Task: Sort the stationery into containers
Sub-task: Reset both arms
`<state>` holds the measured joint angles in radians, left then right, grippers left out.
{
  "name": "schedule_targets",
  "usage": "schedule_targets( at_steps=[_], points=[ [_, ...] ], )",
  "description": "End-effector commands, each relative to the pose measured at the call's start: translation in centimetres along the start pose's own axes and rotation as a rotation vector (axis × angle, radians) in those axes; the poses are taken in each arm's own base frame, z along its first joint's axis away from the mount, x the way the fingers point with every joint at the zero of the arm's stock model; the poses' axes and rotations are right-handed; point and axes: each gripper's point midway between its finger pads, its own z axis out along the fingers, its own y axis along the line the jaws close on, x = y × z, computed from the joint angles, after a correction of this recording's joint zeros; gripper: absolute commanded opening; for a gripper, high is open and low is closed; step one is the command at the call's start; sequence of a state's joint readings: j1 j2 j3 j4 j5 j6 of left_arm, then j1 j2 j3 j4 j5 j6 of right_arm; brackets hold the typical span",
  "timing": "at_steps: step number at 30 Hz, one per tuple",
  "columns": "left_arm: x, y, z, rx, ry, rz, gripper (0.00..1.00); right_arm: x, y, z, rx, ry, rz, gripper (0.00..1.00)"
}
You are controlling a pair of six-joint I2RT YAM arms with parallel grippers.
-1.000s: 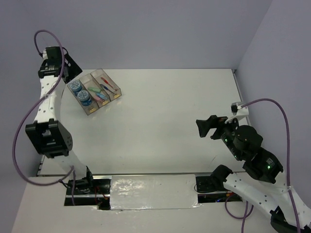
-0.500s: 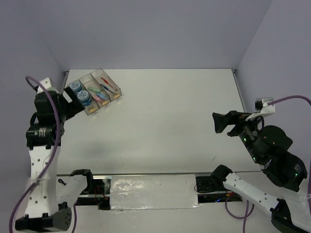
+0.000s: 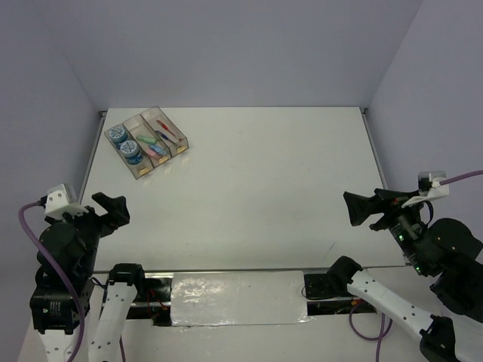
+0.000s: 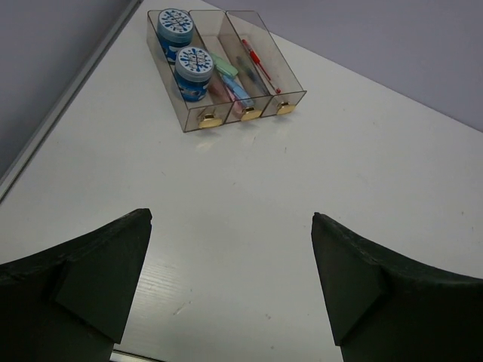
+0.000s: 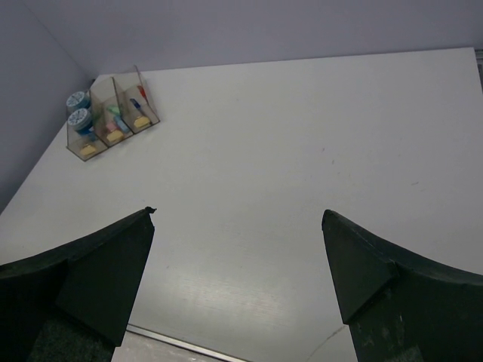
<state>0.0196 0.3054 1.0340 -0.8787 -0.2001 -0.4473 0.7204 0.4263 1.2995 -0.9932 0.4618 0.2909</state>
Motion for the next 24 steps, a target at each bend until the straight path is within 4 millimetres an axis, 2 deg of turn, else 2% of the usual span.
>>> schedule_targets(
  at_steps=[1,7,24],
  points=[
    [0.6,-0.2,0.4,0.024,0.016,0.027,0.99,0.9,-0.4,-0.5,-0.007,0.006,0.003,1.0],
    [0.7,-0.3,1.1,0.016,0.032,0.019,0.99,1.2,-0.2,-0.4,-0.037,-0.035,0.022,1.0],
    [0.3,-0.5,0.8,0.033,-0.024,-0.033,0.99,2.1,-0.2,0.4,-0.024,-0.027,0.016,1.0]
  ],
)
